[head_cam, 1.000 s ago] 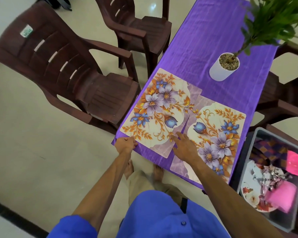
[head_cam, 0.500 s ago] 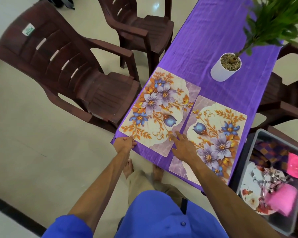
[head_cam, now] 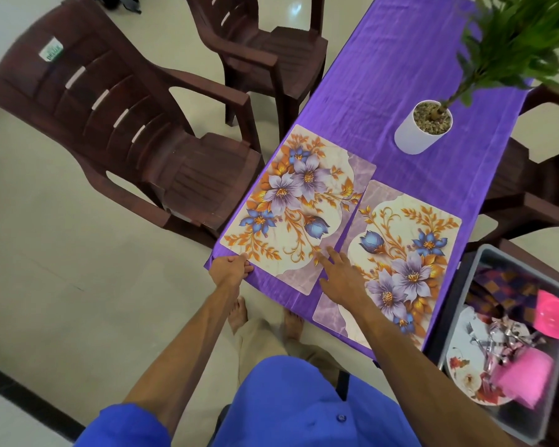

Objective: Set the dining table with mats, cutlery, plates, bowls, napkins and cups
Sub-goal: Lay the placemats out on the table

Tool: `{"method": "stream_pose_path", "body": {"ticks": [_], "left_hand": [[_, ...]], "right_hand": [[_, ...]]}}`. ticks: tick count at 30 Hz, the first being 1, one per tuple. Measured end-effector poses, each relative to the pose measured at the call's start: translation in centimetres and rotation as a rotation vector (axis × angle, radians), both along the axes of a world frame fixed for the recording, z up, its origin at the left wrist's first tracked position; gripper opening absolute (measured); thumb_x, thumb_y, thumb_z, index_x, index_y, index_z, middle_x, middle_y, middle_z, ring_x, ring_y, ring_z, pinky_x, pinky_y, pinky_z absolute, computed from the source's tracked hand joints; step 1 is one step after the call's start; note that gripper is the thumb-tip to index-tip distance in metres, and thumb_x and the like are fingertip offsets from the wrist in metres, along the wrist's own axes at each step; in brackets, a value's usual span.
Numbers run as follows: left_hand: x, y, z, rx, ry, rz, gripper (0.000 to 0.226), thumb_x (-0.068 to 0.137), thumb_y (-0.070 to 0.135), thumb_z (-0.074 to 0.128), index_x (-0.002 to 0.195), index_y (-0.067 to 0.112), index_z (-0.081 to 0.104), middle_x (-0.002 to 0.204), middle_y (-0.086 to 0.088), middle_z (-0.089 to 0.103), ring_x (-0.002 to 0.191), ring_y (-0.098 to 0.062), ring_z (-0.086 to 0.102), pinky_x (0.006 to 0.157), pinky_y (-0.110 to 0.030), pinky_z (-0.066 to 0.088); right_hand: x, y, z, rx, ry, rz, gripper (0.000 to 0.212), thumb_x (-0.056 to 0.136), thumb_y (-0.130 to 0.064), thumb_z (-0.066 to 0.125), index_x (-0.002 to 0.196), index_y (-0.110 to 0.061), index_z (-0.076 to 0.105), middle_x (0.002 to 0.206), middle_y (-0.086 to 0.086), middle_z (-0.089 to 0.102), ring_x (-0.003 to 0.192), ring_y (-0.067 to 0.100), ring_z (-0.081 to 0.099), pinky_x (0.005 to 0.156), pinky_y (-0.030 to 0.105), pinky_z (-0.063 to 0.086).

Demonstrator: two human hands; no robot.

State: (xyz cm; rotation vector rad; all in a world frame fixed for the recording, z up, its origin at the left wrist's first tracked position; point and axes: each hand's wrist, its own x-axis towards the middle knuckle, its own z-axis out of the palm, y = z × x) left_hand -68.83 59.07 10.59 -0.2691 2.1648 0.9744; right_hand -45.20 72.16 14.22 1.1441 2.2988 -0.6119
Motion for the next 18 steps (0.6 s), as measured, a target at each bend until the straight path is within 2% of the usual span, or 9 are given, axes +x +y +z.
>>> {"method": "stream_pose_path", "body": {"ticks": [3, 8, 12, 18], "left_hand": [[0.00, -0.05, 0.11, 0.009, 0.001, 0.009, 0.019, 0.095, 0.027, 0.076, 0.099, 0.009, 0.070, 0.089, -0.005, 0.075, 0.074, -0.017, 0.076, 0.068, -0.025, 0.062], [0.19, -0.25, 0.18, 0.017, 0.008, 0.006, 0.019, 0.094, 0.029, 0.077, 0.095, 0.011, 0.070, 0.088, -0.005, 0.076, 0.074, -0.017, 0.076, 0.074, -0.029, 0.064], [0.23, -0.28, 0.21, 0.017, 0.006, 0.004, 0.020, 0.095, 0.029, 0.077, 0.096, 0.010, 0.070, 0.089, -0.004, 0.075, 0.074, -0.017, 0.075, 0.068, -0.025, 0.061], [0.26, -0.27, -0.22, -0.001, 0.012, 0.000, 0.022, 0.095, 0.029, 0.077, 0.098, 0.008, 0.071, 0.090, -0.006, 0.076, 0.074, -0.017, 0.076, 0.076, -0.030, 0.064]], "right_hand": [[0.15, 0.01, -0.16, 0.005, 0.001, -0.004, 0.066, 0.102, -0.038, 0.055, 0.160, -0.034, 0.023, 0.171, -0.001, 0.018, 0.156, 0.032, 0.021, 0.117, 0.060, 0.037], [0.30, 0.16, 0.02, 0.001, 0.003, 0.000, 0.066, 0.103, -0.038, 0.055, 0.161, -0.034, 0.024, 0.172, -0.002, 0.017, 0.156, 0.032, 0.021, 0.117, 0.060, 0.035], [0.26, 0.26, 0.19, 0.000, 0.005, -0.003, 0.066, 0.103, -0.038, 0.055, 0.161, -0.033, 0.024, 0.171, -0.002, 0.018, 0.156, 0.030, 0.022, 0.118, 0.059, 0.034], [0.41, 0.18, 0.21, 0.008, -0.011, 0.013, 0.068, 0.102, -0.037, 0.057, 0.161, -0.032, 0.024, 0.171, -0.001, 0.018, 0.156, 0.030, 0.023, 0.117, 0.059, 0.035]]}}
